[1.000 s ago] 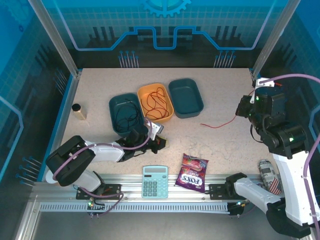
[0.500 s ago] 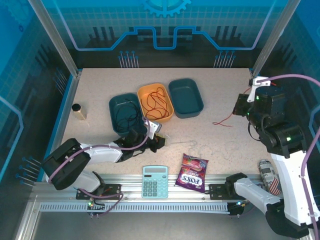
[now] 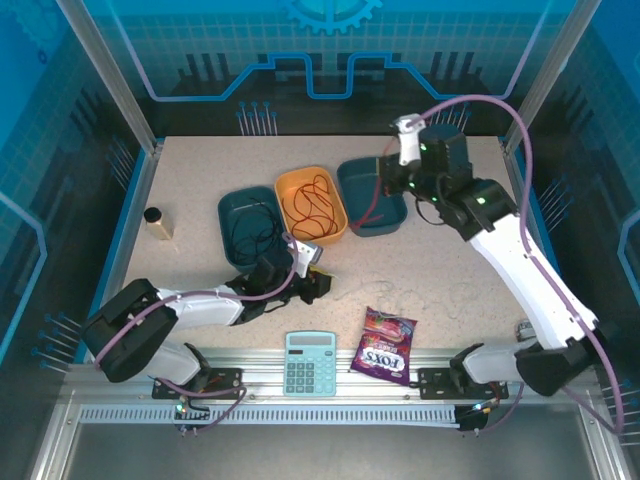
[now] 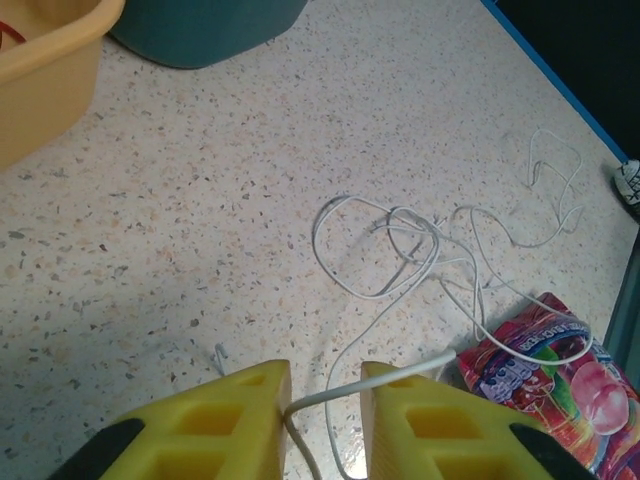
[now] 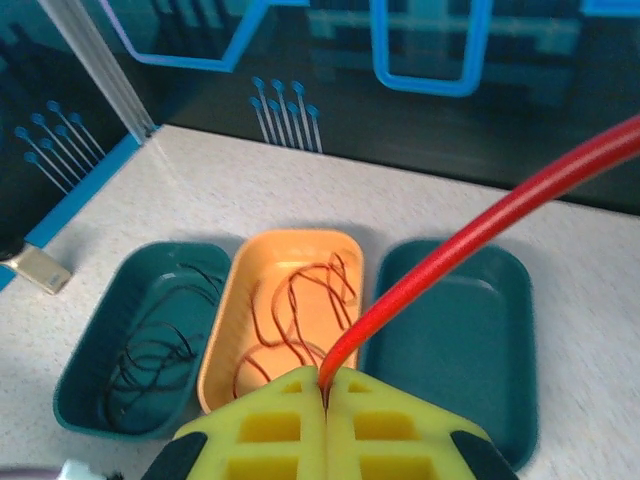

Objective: Untangle the cables

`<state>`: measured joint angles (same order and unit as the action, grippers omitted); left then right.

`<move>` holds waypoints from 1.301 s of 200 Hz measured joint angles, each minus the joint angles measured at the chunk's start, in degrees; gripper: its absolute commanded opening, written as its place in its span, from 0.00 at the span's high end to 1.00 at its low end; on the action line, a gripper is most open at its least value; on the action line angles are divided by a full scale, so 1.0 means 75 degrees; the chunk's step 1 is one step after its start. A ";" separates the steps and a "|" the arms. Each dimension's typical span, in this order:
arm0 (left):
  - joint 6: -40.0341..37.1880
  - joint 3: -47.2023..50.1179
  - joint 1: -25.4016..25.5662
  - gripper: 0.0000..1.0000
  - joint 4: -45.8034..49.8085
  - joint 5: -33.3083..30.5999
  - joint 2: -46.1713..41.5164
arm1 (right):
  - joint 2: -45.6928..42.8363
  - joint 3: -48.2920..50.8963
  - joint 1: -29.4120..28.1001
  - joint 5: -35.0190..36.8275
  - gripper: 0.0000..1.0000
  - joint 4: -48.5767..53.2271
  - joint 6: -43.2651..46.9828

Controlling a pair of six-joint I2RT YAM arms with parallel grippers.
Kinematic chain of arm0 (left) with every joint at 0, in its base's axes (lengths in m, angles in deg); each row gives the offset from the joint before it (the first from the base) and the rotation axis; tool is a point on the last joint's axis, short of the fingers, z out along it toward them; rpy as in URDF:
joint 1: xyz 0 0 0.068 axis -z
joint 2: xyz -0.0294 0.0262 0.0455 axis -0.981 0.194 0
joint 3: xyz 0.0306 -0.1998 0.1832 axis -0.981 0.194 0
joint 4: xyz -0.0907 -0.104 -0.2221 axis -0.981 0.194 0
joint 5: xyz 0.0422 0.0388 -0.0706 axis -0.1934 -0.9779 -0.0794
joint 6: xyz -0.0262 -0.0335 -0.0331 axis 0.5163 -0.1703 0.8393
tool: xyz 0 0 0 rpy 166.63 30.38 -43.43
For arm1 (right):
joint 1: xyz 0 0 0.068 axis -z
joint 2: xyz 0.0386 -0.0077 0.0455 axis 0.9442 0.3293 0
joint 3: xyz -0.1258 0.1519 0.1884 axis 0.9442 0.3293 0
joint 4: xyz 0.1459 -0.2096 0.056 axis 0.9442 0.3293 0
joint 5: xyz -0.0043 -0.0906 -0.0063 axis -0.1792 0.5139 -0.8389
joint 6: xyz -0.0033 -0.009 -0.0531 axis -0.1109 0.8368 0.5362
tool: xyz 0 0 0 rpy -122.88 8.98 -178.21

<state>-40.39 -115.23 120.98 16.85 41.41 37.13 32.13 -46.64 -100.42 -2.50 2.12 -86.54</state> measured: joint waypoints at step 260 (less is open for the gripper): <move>0.0504 0.0280 -0.0886 1.00 0.3022 -0.0423 -0.4721 | 0.5607 -0.3308 -0.0749 -0.0644 1.00 -0.0629 0.1754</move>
<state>-36.61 -113.13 114.34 39.52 38.24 1.73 74.18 -71.45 -106.04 -7.33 -2.60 -73.38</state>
